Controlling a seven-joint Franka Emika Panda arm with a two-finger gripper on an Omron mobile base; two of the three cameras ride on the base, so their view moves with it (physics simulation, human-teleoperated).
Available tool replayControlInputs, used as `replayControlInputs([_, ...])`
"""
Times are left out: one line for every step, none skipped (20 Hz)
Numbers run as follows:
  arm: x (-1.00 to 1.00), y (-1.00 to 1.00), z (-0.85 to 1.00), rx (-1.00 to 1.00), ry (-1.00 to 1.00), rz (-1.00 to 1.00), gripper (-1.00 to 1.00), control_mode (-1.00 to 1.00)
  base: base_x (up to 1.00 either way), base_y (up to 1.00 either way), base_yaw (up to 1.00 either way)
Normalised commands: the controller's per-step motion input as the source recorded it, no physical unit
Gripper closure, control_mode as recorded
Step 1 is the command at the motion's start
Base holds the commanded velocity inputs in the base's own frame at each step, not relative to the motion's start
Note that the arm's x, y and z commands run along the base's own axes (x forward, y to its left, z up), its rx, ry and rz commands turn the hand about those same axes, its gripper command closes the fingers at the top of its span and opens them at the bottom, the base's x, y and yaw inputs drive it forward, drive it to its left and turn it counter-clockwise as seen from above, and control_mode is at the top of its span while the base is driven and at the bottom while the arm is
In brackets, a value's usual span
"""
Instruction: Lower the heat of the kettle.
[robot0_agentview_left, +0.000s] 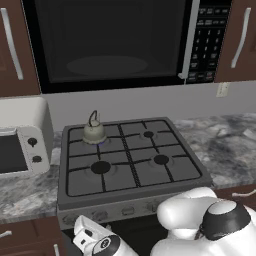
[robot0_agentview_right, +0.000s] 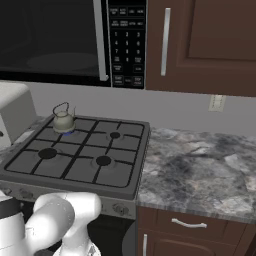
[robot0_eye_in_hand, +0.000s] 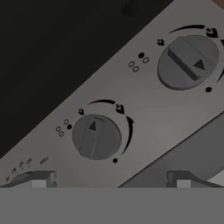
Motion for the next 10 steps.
replayControlInputs([0.00,-0.02,-0.12,0.04,-0.11,0.03,-1.00,-1.00,0.00,0.00,0.00])
replayControlInputs([0.00,-0.01,-0.11,0.04,-0.11,0.04,-1.00,-1.00,0.00,0.00,0.00])
replayControlInputs([0.06,0.00,-0.04,0.03,-0.09,0.04,-1.00,-1.00,0.00,0.00,0.00])
replayControlInputs([0.08,0.00,-0.02,0.03,-0.09,0.05,-1.00,-1.00,0.00,0.00,0.00])
replayControlInputs([0.11,0.00,0.00,0.05,-0.09,0.05,-1.00,-1.00,0.00,0.00,0.00])
replayControlInputs([0.12,0.00,0.00,0.05,-0.08,0.06,-1.00,-1.00,0.00,0.00,0.00])
replayControlInputs([0.13,0.00,0.00,0.05,-0.07,0.06,-1.00,-1.00,0.00,0.00,0.00])
replayControlInputs([0.14,0.00,0.00,0.05,-0.06,0.06,-1.00,-1.00,0.00,0.00,0.00])
replayControlInputs([0.17,0.00,0.00,0.05,-0.05,0.06,-1.00,-1.00,0.00,0.00,0.00])
replayControlInputs([0.17,0.00,0.00,0.06,-0.06,0.06,-1.00,-1.00,0.00,0.00,0.00])
